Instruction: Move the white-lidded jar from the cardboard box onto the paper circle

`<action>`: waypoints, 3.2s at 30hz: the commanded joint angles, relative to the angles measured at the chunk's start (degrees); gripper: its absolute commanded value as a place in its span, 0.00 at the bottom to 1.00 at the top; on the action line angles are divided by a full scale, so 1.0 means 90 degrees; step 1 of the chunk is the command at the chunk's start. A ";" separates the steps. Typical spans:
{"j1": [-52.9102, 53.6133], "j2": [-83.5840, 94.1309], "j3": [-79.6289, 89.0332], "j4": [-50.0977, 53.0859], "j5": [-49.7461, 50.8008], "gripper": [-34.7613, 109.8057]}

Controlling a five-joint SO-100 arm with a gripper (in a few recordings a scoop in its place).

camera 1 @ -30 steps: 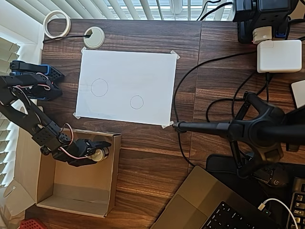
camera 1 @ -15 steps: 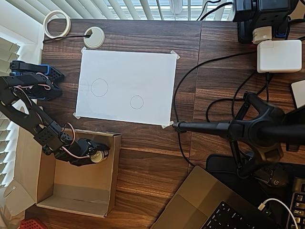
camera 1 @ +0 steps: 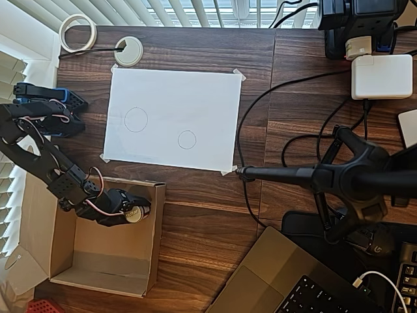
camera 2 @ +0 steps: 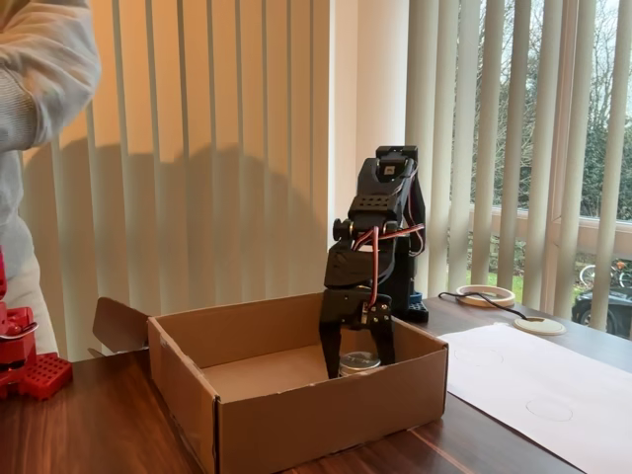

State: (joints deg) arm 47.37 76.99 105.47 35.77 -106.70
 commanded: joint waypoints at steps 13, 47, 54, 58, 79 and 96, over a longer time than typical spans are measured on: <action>-0.0020 0.3408 -0.0840 0.2021 -0.0078 0.32; -0.4365 0.1211 -0.1035 0.0176 0.0000 0.33; -0.4336 0.1328 0.0234 -0.0645 -0.0342 0.33; -0.4287 0.1533 0.0908 -0.0918 -0.0469 0.33; -0.4180 0.0781 0.0723 -0.1426 -0.0596 0.33; -0.4189 0.0547 0.0488 -0.1504 -0.0557 0.33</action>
State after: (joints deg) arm 8.53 79.45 114.35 23.47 -111.09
